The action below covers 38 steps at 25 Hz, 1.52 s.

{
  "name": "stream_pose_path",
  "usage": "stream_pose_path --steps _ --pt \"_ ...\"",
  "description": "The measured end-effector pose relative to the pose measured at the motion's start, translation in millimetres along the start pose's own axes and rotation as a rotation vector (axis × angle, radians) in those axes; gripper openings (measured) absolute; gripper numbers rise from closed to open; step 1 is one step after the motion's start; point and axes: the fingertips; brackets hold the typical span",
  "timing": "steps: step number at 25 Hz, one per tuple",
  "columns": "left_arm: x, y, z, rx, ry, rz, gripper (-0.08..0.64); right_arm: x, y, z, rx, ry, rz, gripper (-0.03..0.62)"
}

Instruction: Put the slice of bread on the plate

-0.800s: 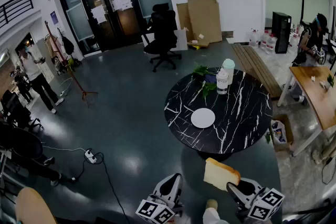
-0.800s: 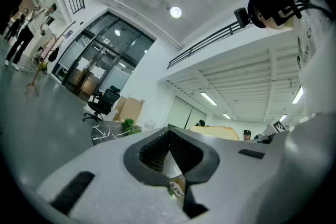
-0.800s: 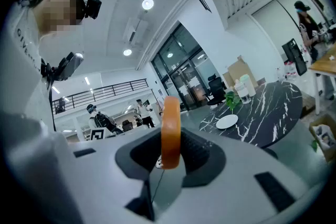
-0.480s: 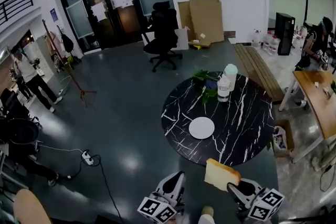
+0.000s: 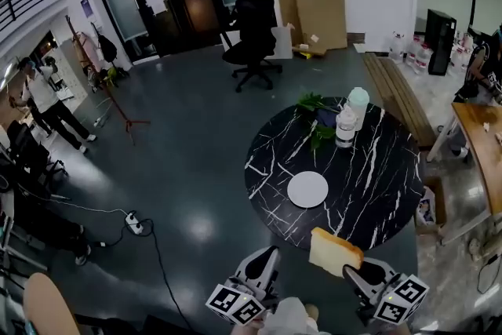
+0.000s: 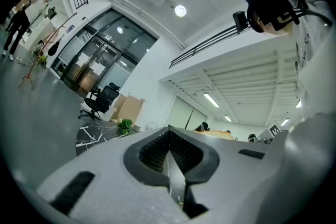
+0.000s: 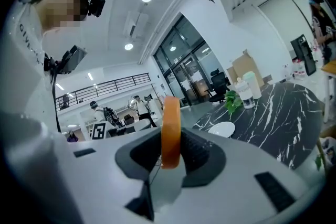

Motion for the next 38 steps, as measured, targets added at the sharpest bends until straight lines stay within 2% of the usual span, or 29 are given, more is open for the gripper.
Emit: stream_pose_path --steps 5,12,18,23,28,35,38 --pt "-10 29 22 0.013 -0.005 0.012 0.008 -1 14 -23 0.001 0.004 0.014 0.092" --pt "-4 90 65 0.012 0.063 -0.022 0.008 6 58 -67 -0.041 0.020 0.056 0.092" --pt "-3 132 103 0.014 0.058 -0.014 0.008 10 109 -102 -0.032 0.031 0.106 0.092" --pt "-10 154 135 0.040 0.064 0.017 0.008 10 148 -128 -0.008 0.076 0.139 0.092" --pt "-20 177 167 0.053 0.062 0.035 0.008 5 180 -156 -0.006 0.168 0.152 0.092" --pt "-39 208 208 0.061 0.051 0.051 0.008 -19 218 -197 0.009 0.409 0.177 0.092" --pt "-48 219 221 0.058 0.069 0.061 0.008 -27 233 -211 0.018 0.479 0.184 0.092"
Point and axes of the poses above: the fingertips, and each gripper's own axes: y forward along the fingers, z to its left, x out of its top, and after that the axes turned 1 degree about x, right-handed
